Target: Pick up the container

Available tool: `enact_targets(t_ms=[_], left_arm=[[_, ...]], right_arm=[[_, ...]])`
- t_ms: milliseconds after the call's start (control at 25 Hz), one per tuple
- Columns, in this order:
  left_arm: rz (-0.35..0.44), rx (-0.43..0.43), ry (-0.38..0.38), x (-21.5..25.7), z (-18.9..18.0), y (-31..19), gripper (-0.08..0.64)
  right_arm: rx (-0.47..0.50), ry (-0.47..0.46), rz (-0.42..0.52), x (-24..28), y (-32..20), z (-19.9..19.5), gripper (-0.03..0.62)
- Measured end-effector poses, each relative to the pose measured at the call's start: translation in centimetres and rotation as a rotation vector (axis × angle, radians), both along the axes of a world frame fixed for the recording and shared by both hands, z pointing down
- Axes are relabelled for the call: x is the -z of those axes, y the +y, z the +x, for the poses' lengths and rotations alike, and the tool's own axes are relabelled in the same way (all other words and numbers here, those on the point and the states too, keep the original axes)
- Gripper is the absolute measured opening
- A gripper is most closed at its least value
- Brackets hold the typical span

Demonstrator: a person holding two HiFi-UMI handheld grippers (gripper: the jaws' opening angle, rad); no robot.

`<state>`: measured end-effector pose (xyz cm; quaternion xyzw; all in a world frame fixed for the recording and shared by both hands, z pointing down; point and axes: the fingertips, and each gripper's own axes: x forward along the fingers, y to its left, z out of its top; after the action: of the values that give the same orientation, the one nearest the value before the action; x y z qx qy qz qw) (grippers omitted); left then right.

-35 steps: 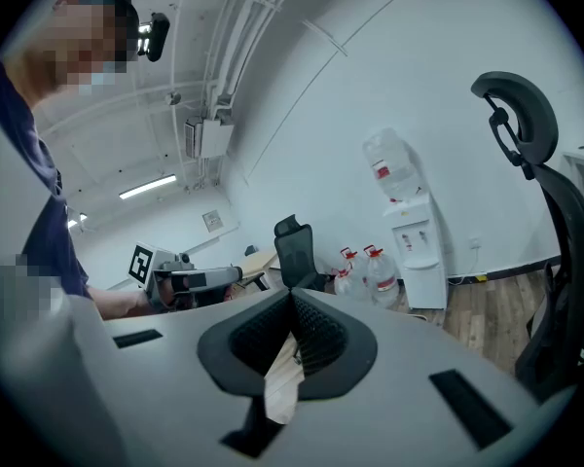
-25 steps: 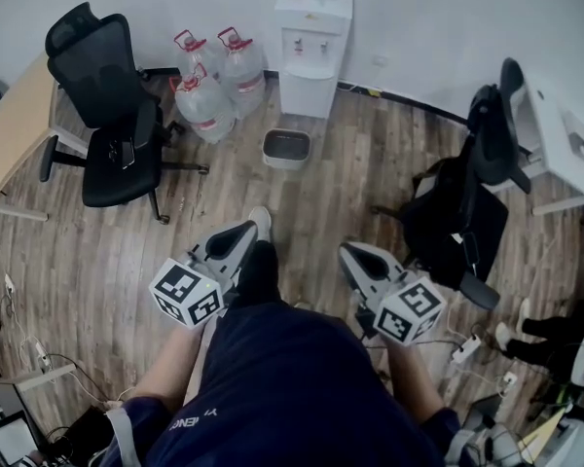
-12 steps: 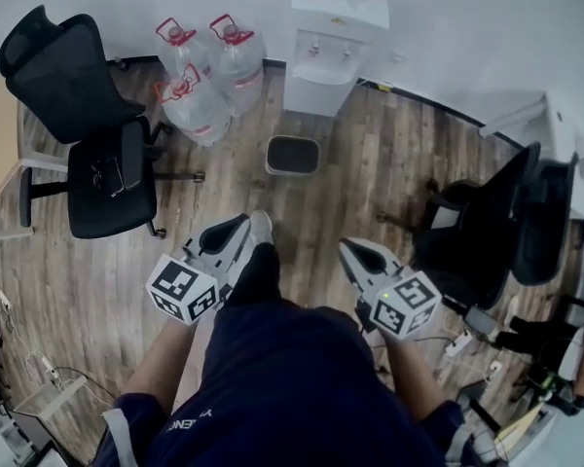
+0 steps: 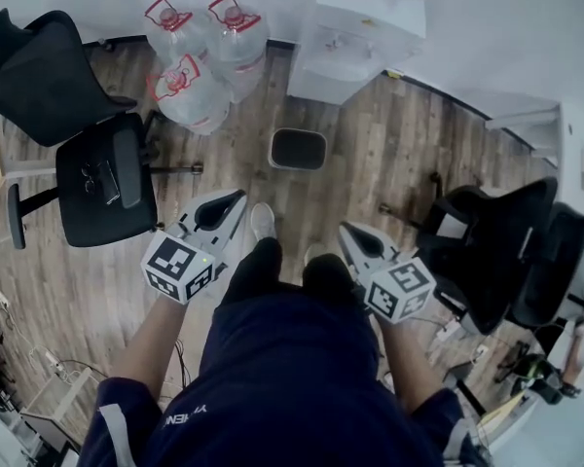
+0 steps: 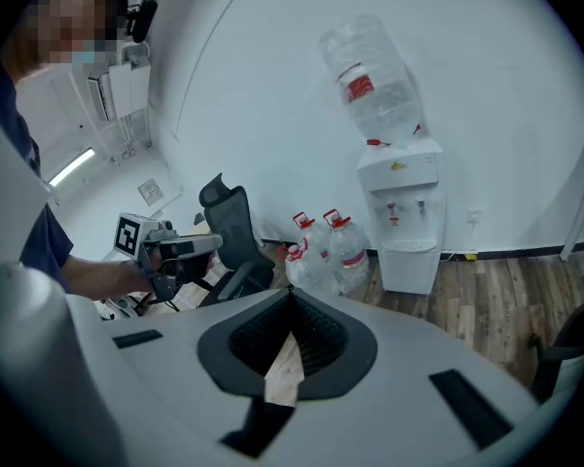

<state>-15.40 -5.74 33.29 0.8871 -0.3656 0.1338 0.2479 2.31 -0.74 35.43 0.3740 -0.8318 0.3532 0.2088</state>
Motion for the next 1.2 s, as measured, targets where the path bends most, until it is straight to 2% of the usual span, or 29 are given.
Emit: enact_targets(t_ms=[240, 520, 800, 1080, 1200], left_arm=[[-0.077, -0.002, -0.012, -4.6, 0.2, -3.3, 0.026], [-0.160, 0.008, -0.095, -13.2, 2.3, -7.5, 0.026], [-0.240, 0.013, -0.175, -23.5, 4.0, -12.0, 0.028], [-0.332, -0.030, -0.244, -36.1, 6.2, -15.6, 0.029], [-0.342, -0.049, -0.279, -42.3, 6.8, -17.2, 0.068]], right_arm=[[-0.008, 0.036, -0.058, -4.1, -4.6, 0.2, 0.014], [-0.028, 0.090, -0.196, -14.0, -8.6, 3.2, 0.014], [-0.057, 0.148, -0.274, -24.1, -14.0, 5.5, 0.015], [-0.097, 0.194, -0.401, -36.6, -17.4, 6.3, 0.015], [-0.114, 0.223, -0.433, -42.8, -18.0, 7.4, 0.015]])
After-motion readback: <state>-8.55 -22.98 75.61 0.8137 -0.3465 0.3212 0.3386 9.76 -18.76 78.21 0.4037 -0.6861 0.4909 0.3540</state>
